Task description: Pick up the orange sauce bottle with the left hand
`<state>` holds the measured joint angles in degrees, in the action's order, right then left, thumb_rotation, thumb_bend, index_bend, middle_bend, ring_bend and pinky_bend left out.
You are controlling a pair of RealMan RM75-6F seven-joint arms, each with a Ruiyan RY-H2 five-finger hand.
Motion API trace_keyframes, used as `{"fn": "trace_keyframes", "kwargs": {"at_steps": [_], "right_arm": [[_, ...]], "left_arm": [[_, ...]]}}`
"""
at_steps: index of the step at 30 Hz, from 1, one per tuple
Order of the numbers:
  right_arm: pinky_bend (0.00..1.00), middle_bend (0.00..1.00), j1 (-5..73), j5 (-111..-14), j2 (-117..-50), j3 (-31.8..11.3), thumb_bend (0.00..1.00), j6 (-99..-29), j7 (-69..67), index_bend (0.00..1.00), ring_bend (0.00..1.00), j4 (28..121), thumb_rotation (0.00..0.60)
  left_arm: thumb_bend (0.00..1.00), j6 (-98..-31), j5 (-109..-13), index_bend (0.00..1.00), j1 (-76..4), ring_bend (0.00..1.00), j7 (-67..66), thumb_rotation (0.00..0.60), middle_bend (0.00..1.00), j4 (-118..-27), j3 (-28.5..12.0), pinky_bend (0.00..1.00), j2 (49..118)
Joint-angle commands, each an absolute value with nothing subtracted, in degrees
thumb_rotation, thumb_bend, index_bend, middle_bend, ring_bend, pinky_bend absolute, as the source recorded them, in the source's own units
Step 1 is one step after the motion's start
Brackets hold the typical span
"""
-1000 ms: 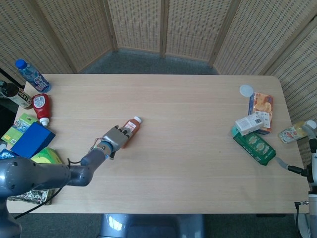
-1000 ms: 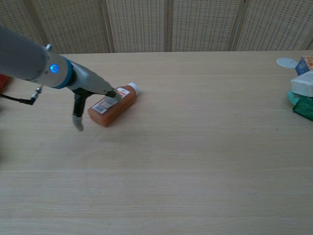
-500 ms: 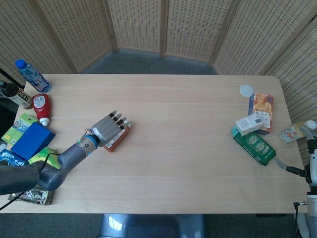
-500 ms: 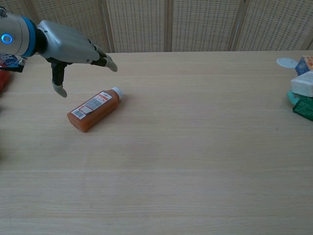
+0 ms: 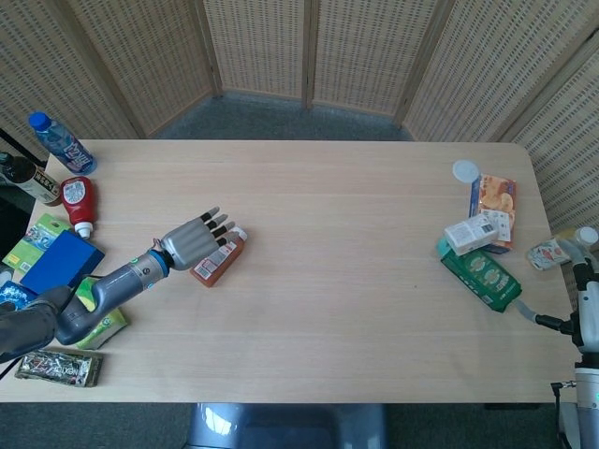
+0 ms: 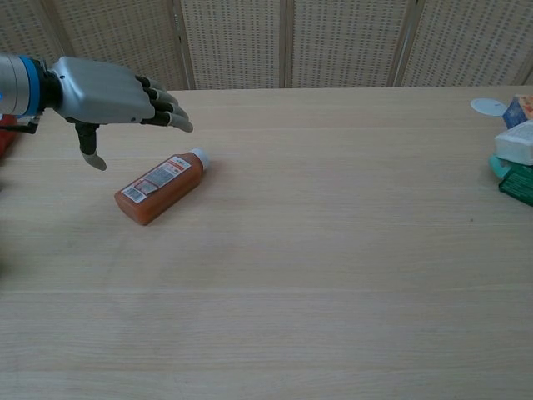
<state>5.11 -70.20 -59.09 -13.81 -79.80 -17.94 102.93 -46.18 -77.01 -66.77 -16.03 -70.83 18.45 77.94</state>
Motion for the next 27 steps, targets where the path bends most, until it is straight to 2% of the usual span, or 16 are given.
{"fn": "trace_keyframes", "kwargs": {"at_steps": [1,12,19,27], "right_arm": [[0.0,0.0,5.11,-70.04,-59.03,-13.83,0.0,-79.69,-17.95,0.11,0.0,103.01,0.6],[0.0,0.0,5.06,-69.95,-58.87,-13.81,0.0,-79.58,-17.84,0.13,0.0,103.46,0.6],[0.0,0.0,5.05,-69.68,-58.8,-13.91,0.0,-79.48,-17.98,0.15,0.0,103.46,0.6],[0.0,0.0,5.14,-69.2,-58.64,-14.03,0.0,-78.98,-18.25,0.15,0.0,103.38,0.6]], "left_arm": [[0.0,-48.64,-90.82,0.0,-63.82,0.0,-12.23,0.6,0.0,-60.51,19.66,0.0,82.68],[0.0,-55.44,-103.25,0.0,-61.09,0.0,0.98,0.6,0.0,-42.94,22.56,0.0,89.59],[0.0,-59.16,-107.02,0.0,-60.1,0.0,5.35,0.6,0.0,-35.23,22.62,0.0,93.85],[0.0,-59.6,-110.11,0.0,-60.55,0.0,8.18,0.6,0.0,-30.65,23.61,0.0,95.59]]}}
